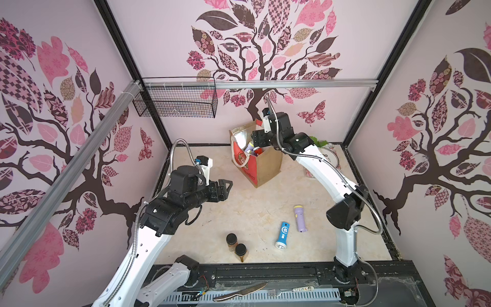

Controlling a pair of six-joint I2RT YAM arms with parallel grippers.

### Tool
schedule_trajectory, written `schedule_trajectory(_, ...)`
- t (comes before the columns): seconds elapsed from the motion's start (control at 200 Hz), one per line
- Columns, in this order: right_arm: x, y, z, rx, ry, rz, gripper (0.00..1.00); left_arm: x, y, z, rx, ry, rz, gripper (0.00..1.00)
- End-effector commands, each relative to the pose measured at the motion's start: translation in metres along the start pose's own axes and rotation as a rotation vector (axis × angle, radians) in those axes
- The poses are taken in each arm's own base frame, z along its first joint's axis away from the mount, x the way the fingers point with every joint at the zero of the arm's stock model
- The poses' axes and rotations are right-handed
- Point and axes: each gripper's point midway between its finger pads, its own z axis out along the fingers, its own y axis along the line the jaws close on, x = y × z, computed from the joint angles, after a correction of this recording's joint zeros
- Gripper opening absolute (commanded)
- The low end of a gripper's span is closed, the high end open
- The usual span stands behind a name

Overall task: Put the flashlights into the tote bags
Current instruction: Pick up the flashlight from the center of the board.

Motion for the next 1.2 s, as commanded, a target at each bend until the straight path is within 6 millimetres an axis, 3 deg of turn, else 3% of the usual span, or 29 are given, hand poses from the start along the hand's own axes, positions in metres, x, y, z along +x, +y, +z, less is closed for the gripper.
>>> schedule_trajectory(0.0,-0.007,0.0,-0.047,-0.004,-0.034,0.016,0.86,0.011,-0.001,0.007,0.028,0.005,-0.037,0.79)
schedule_trajectory(0.15,0.024,-0.012,-0.085,0.006,0.007,0.007,0.89,0.019,-0.01,0.015,0.038,0.032,-0.027,0.79)
schedule_trajectory(0.29,0.063,-0.024,-0.123,0.007,0.051,-0.016,0.91,0.027,-0.016,0.028,0.048,0.057,-0.061,0.79)
schedule_trajectory(0.45,0.112,-0.031,-0.155,-0.02,0.134,-0.002,0.93,0.036,-0.022,0.036,0.054,0.093,-0.124,0.78)
schedule_trajectory(0.655,0.15,-0.03,-0.181,-0.082,0.176,0.05,0.97,0.064,-0.021,0.051,-0.001,0.172,-0.118,0.78)
schedule_trajectory(0.805,0.18,-0.027,-0.195,-0.14,0.205,0.069,0.99,0.07,-0.031,0.06,-0.038,0.192,-0.103,0.77)
schedule_trajectory(0.965,0.212,-0.038,-0.206,-0.121,0.221,0.116,0.99,0.072,-0.043,0.072,-0.045,0.228,-0.159,0.74)
schedule_trajectory(1.19,0.245,-0.046,-0.218,-0.112,0.237,0.178,1.0,0.112,-0.066,0.097,-0.02,0.34,-0.141,0.72)
